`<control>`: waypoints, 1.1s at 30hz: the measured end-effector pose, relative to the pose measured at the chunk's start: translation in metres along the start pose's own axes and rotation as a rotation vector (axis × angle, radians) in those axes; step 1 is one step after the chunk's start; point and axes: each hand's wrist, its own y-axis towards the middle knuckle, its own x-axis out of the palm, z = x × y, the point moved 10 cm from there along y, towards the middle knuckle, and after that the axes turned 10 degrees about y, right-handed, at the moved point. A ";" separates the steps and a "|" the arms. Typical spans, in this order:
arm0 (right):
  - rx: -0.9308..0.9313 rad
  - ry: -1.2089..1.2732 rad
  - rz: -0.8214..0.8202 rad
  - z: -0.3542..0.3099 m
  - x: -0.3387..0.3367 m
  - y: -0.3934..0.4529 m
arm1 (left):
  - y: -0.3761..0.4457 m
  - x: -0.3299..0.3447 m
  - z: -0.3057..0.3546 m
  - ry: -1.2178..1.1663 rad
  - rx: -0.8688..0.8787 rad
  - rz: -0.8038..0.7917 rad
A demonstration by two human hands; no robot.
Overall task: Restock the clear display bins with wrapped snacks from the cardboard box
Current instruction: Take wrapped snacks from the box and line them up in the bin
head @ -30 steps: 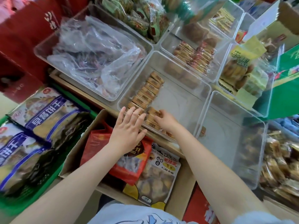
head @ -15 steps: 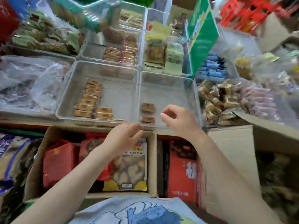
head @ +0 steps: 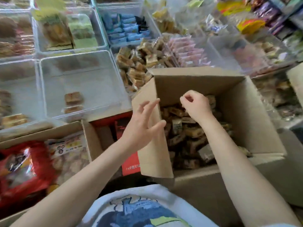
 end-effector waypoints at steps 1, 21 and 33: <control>0.019 -0.011 -0.040 0.013 0.004 0.008 | 0.004 0.008 0.005 -0.030 -0.013 0.004; 0.022 -0.356 -0.778 0.095 0.109 0.025 | 0.004 0.026 0.009 -0.192 -0.161 0.033; -0.047 0.692 -0.593 -0.072 0.020 -0.024 | -0.011 -0.058 0.000 -0.450 -0.192 0.121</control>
